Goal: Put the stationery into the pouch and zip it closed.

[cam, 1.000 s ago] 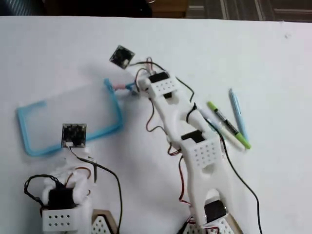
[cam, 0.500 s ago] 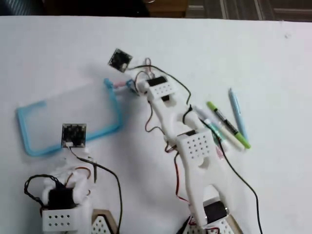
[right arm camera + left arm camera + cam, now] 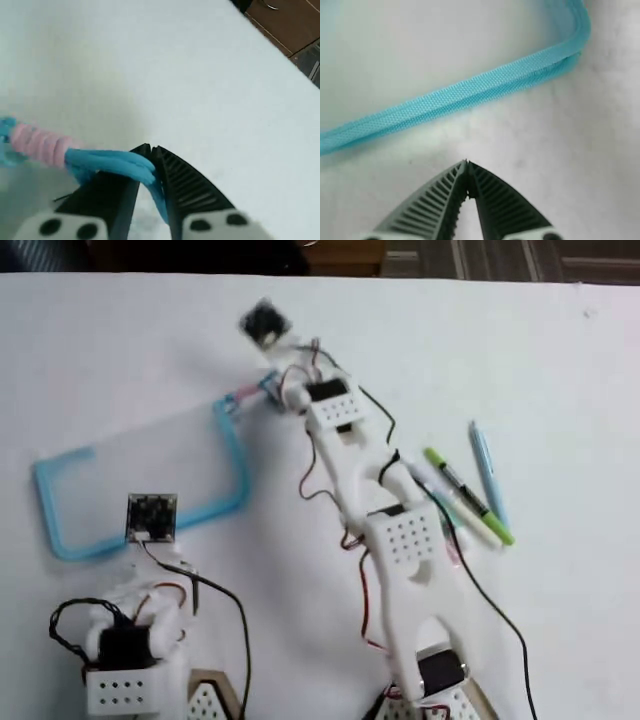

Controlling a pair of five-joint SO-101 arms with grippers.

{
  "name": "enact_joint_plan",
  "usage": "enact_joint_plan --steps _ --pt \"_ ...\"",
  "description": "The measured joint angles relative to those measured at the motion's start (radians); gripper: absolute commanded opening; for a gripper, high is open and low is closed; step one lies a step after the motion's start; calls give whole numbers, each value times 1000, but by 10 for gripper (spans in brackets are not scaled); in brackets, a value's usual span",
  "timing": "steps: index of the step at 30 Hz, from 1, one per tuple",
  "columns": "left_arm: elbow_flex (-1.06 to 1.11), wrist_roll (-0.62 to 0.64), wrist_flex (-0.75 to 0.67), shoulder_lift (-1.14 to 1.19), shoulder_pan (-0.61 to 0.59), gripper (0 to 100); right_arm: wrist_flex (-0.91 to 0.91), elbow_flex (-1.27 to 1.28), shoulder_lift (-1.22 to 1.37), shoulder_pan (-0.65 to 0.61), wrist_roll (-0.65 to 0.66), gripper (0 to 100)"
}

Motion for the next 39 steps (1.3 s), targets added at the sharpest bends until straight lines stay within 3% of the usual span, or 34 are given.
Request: enact_joint_plan --steps 4,8,12,22,39 --pt "0 0 0 0 0 24 112 -2 -166 -2 -221 16" --pt "0 0 0 0 0 24 189 -2 -322 -3 -281 16" --pt "0 0 0 0 0 24 222 -2 -462 -3 -262 16" --pt "0 0 0 0 0 24 285 -2 -761 -114 -17 16" --pt "0 0 0 0 0 24 328 -3 -1096 -330 -23 16"
